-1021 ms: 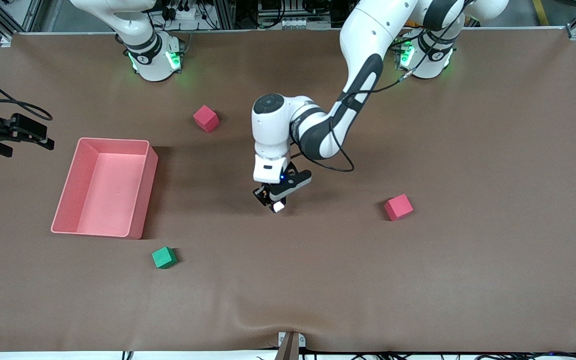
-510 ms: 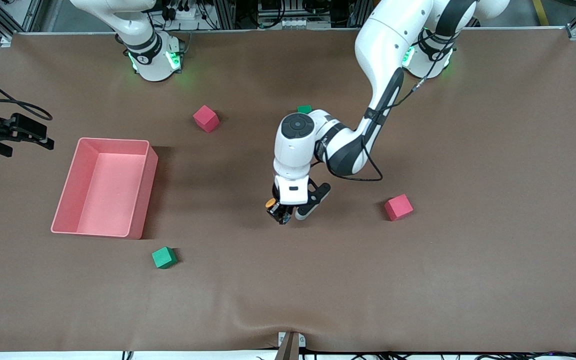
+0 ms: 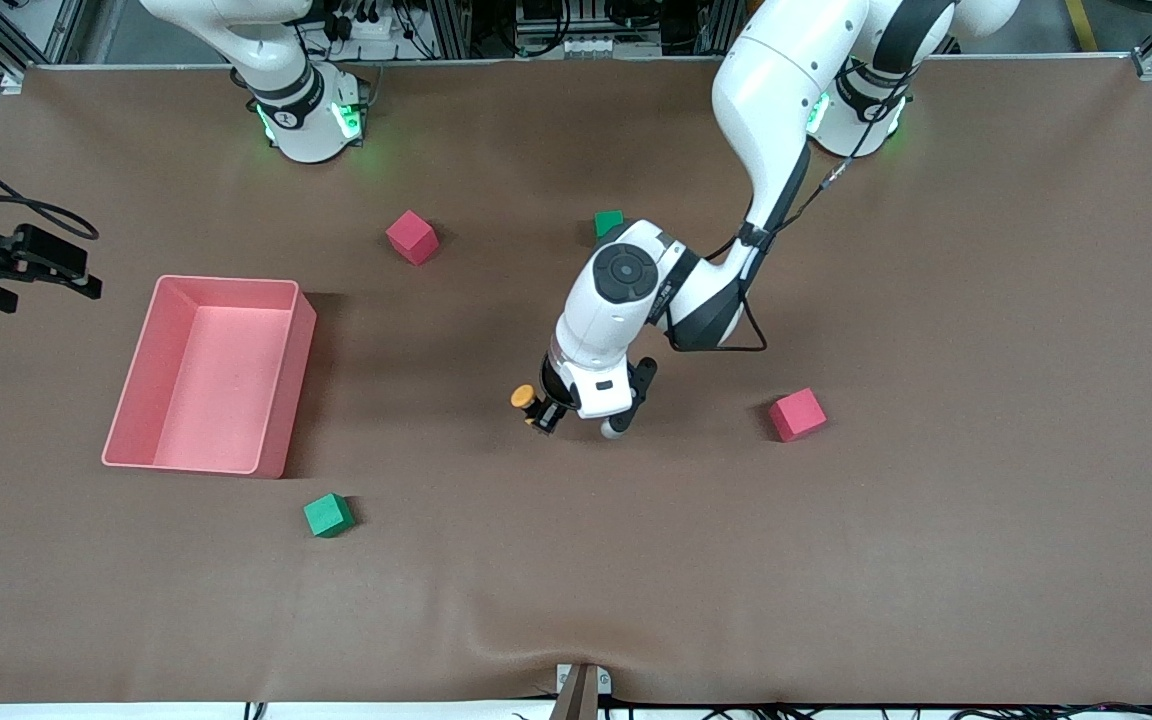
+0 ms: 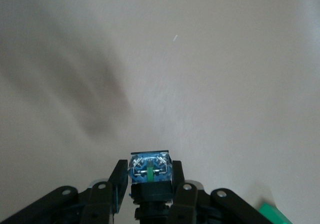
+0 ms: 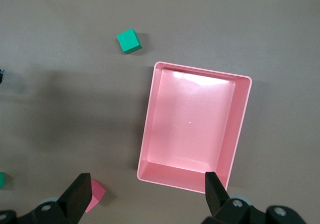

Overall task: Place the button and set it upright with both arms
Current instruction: 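Lower the button onto the table, orange cap up, with the left gripper, then open the left gripper to release the standing button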

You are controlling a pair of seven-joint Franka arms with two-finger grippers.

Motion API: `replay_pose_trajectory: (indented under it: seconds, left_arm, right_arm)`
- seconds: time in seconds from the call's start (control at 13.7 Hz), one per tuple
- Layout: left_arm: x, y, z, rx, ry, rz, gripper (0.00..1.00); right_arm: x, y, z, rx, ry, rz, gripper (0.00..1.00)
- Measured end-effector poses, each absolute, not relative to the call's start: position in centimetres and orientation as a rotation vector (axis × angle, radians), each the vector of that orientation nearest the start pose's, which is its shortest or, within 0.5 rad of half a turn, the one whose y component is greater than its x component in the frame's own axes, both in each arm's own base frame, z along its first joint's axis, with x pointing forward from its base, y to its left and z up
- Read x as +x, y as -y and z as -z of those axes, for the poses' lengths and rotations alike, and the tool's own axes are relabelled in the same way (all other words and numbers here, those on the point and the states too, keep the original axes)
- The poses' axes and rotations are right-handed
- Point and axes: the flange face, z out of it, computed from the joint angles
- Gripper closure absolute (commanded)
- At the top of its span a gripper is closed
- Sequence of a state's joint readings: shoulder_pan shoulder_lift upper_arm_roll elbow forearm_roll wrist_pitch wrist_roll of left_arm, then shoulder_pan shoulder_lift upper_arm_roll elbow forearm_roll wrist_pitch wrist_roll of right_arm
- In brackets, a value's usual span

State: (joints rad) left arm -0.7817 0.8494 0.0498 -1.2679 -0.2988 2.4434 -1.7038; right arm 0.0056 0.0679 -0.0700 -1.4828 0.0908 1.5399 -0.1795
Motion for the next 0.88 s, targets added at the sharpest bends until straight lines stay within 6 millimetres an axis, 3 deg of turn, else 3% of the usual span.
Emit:
replay_pose_trajectory:
  seconds: [0.22,0.58,0.88]
  left_arm:
    - [57.5,52.6,-27.1,-2.872,2.068,-0.405,1.00]
    - [57.6,51.5,-23.2,-2.732,2.242,-0.790,1.00]
    - [58.0,50.1,-20.4,-2.803,2.258,-1.018,1.00]
  right_arm:
    - [56.8,2.6,-64.3,-3.068,0.185,0.012,0.00]
    - [56.7,2.8,-64.3,-3.089,0.188,0.000,0.00]
    - [56.6,3.0,-64.3,-3.109,0.187,-0.009,0.00]
